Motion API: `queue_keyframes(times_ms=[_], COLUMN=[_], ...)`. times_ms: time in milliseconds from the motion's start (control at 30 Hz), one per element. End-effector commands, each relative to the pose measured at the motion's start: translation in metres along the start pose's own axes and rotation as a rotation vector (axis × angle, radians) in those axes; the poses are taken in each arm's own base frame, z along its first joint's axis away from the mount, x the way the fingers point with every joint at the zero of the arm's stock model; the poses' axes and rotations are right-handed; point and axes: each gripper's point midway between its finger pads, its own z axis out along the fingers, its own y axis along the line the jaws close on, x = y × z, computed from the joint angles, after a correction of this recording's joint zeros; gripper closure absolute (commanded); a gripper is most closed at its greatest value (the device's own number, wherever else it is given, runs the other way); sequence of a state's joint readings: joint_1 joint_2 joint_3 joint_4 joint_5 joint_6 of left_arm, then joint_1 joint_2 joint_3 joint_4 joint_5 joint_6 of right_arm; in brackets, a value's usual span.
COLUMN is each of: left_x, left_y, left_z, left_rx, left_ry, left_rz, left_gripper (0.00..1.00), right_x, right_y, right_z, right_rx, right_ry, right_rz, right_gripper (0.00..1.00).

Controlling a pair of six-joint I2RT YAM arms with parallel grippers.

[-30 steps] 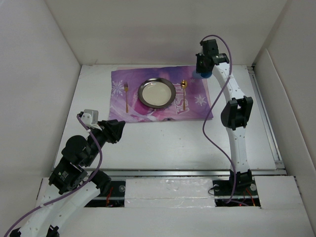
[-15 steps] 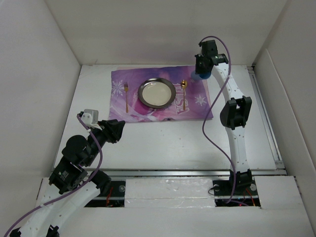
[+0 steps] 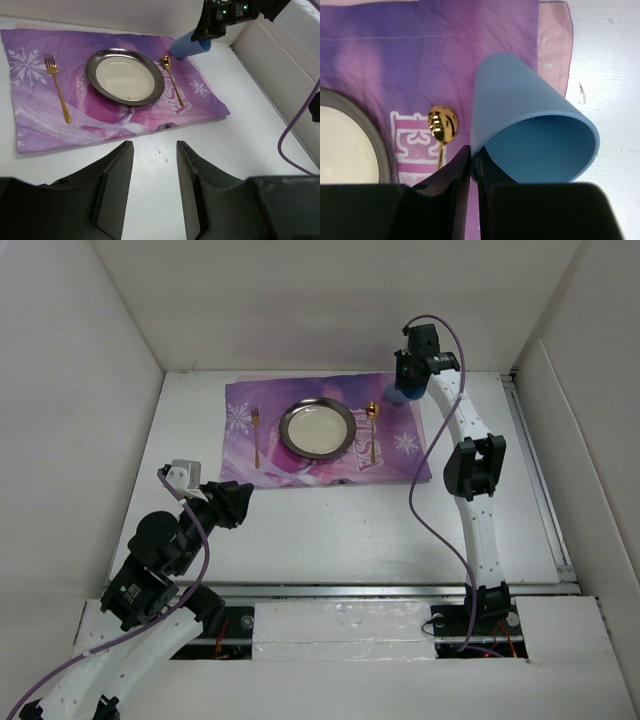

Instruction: Set the dinner table for one person

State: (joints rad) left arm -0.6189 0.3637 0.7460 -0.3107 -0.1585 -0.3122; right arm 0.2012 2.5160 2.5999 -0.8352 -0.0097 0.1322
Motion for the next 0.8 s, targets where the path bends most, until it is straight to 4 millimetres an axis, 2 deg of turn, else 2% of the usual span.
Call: queue_keyframes(times_ms=[0,33,167,200,300,500,533,767], left_x=[-0.008,-0.008,-0.008,-0.007,-0.007,-0.007,-0.006,-0.005], left_y=[0.0,0.0,0.0,0.001,0.001,0.002,0.002,0.003], left_z=[0.004,0.004,0.004,0.005,0.005,0.005,0.006,0.007], left_rx=[-0.009,-0.01,-0.012,-0.013,-0.015,-0.022,-0.023,-0.031], left_ry=[-0.032,-0.03,-0.029,-0.025,-0.026,-0.024,-0.021,-0.014], left_rz=[-0.004,-0.002,-0.003,-0.002,-0.002,-0.003,-0.002,-0.002], left_gripper=[0.64,0.64,0.64,0.64,0.64,0.64,0.64,0.64], right_x=[-0.045,-0.048,-0.063,-0.072,-0.083,-0.087,-0.09,-0.11], right_y=[-0.008,-0.003,-0.004,0.001,0.0,0.001,-0.005,0.0], right_z=[-0.007,-0.01,-0.01,-0.013,-0.015,0.0,0.001,-0.005], right_rx=[0.037,0.04,0.054,0.052,0.062,0.025,0.031,0.011], right_ry=[-0.159,-0.174,-0.237,-0.271,-0.314,-0.344,-0.359,-0.435], right_rz=[0.009,0.001,0.008,0.005,0.007,0.013,0.016,0.02], right_gripper=[0.82,0.78,0.68,0.66,0.64,0.61,0.57,0.54])
